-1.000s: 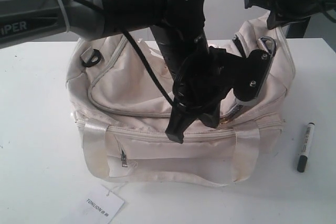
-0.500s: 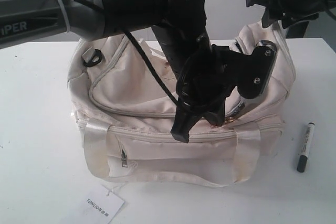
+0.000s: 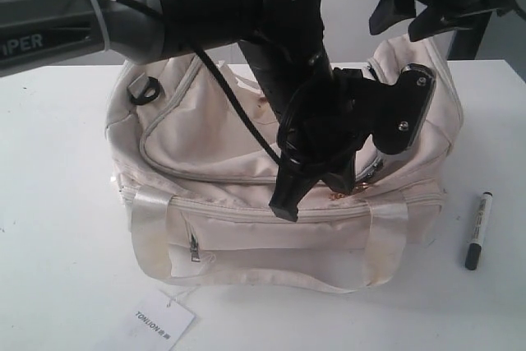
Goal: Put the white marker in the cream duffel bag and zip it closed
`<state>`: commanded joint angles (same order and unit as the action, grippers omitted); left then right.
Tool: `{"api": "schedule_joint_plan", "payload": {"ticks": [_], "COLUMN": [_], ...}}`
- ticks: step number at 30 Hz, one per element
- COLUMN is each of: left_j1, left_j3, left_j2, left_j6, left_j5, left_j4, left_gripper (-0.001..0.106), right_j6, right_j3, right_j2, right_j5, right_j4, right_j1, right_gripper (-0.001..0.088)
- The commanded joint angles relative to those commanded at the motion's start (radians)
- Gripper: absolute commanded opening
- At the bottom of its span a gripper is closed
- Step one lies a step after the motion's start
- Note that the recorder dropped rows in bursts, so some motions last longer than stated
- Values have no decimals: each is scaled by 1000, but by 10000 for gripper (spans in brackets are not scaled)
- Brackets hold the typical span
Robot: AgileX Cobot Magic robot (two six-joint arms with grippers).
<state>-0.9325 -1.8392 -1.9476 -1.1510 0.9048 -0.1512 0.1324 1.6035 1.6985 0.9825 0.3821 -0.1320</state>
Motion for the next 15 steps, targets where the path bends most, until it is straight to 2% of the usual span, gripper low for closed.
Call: {"api": "schedule_joint_plan", "payload": {"ticks": [15], "left_j1": [0], "left_j3": [0], "left_j2": [0], "left_j6": [0], "left_j5": [5], "left_j4": [-3], "left_gripper": [0], "right_j6": [0], "right_j3": [0], "right_j2": [88], "right_j5": [5], "right_j4": [18], "right_j1": [-7], "right_gripper": [532]}}
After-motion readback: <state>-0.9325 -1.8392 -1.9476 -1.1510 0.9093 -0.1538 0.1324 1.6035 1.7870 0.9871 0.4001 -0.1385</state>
